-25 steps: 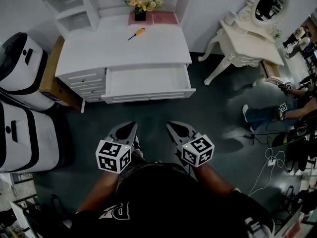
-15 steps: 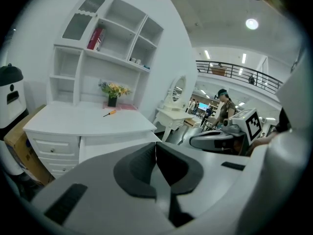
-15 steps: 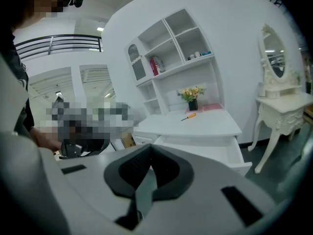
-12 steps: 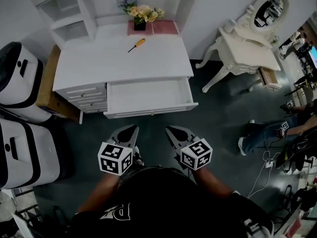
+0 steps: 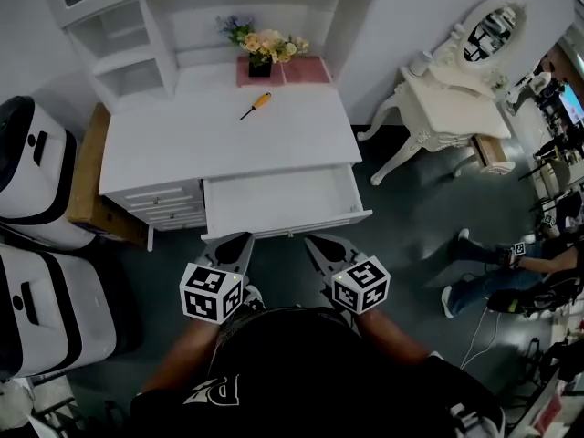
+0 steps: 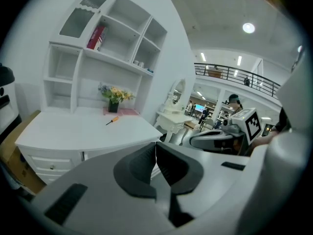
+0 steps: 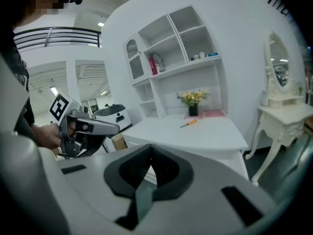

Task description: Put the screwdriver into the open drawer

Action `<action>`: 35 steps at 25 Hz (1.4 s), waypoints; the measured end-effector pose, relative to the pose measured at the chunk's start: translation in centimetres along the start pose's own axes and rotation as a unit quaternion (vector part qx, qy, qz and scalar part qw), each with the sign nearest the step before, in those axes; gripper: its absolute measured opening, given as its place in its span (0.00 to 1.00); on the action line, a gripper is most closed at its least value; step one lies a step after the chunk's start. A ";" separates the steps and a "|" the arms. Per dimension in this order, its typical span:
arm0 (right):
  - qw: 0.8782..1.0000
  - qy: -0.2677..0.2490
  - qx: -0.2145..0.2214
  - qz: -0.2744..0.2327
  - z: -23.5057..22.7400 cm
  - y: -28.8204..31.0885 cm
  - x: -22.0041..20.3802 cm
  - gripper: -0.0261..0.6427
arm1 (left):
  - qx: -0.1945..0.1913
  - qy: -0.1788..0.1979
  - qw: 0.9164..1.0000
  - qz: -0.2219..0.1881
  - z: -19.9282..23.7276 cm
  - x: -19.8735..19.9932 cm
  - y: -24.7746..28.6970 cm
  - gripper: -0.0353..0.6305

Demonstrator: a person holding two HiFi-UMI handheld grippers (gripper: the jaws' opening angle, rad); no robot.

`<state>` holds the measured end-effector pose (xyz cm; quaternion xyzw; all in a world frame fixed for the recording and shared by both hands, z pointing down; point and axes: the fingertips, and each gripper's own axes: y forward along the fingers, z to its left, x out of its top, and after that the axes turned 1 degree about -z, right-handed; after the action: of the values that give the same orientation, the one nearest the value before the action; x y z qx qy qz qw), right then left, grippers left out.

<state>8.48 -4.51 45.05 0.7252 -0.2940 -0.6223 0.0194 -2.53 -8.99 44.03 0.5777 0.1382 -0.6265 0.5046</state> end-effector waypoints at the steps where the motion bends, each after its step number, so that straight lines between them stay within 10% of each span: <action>1: 1.000 -0.001 -0.001 -0.003 0.0 0.6 0.3 0.05 | -0.001 0.002 1.000 0.000 0.6 0.1 0.1 0.08; 35: 1.000 -0.015 0.003 0.006 -3.4 9.8 4.6 0.05 | 0.018 -0.025 0.999 0.025 9.3 1.8 3.6 0.08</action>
<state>7.93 -15.84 45.57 0.7138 -0.3007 -0.6323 0.0166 -4.81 -18.47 46.73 0.5743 0.0998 -0.6304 0.5126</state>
